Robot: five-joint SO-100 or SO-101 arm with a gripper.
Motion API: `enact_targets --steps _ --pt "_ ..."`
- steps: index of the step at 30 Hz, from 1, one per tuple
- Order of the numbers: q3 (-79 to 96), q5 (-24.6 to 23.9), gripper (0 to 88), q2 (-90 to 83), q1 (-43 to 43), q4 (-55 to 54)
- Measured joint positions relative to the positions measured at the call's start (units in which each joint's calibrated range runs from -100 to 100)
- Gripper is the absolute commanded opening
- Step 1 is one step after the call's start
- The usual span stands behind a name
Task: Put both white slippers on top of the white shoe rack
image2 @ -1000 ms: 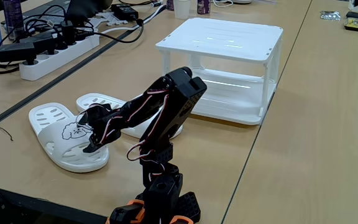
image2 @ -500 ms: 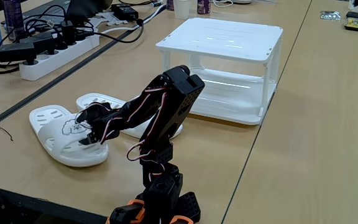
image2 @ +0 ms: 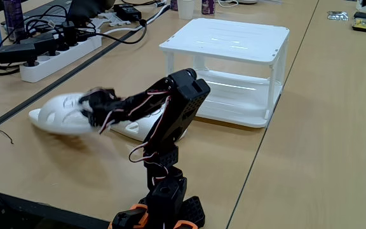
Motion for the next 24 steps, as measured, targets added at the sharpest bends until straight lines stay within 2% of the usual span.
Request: enact_targets --steps 4,15,24 --pt "-2.88 0.0 0.8 -4.87 1.42 3.86" --pt "-16.17 0.0 0.8 -17.24 3.22 24.29" --pt "-35.94 0.0 0.8 -17.32 16.7 39.48"
